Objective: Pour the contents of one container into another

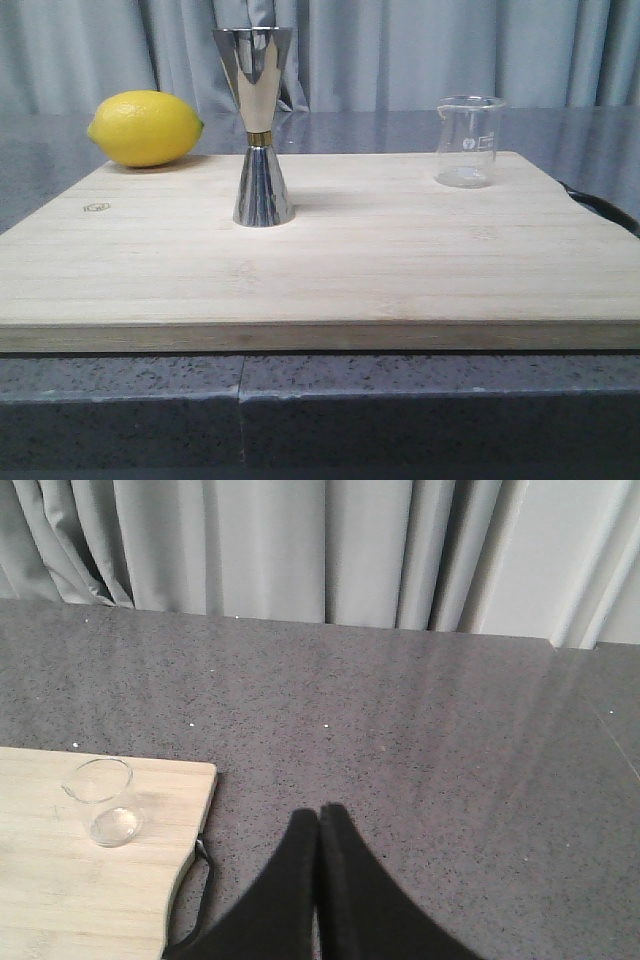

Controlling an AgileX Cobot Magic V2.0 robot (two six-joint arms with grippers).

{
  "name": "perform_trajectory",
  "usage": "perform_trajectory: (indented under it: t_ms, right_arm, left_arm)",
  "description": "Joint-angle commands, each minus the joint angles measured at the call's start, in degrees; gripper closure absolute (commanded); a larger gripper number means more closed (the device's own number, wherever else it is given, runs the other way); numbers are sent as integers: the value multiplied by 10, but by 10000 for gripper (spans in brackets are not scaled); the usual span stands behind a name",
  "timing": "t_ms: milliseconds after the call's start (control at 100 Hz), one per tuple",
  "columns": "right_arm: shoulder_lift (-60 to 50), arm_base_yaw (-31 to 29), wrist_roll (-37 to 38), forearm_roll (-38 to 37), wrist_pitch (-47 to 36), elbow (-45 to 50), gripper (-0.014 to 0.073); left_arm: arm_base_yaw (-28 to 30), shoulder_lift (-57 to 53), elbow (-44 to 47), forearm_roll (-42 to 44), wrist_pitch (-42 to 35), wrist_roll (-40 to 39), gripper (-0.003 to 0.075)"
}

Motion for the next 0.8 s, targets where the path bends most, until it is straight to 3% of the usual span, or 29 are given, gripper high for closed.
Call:
perform_trajectory:
  t_ms: [0,380,450,620,690,790]
  right_arm:
    - [2,1,-5,-17,-38,-10,665]
    - [2,1,-5,-17,-38,-10,665]
    - [2,1,-5,-17,-38,-10,665]
    - [2,1,-5,-17,-38,-10,665]
    - [2,1,-5,-17,-38,-10,665]
    - [2,1,-5,-17,-38,-10,665]
  left_arm:
    - [2,3,-14,-4,-45,-2,739]
    - [2,1,5,-4,-57,-2,739]
    - [2,-19,53,-7,-118,-2,739]
    - [2,-136,251,-25,-378,-2,739]
    - [2,-186,315,-25,-426,-2,739]
    - [2,-251,391,-25,-433,-2,739]
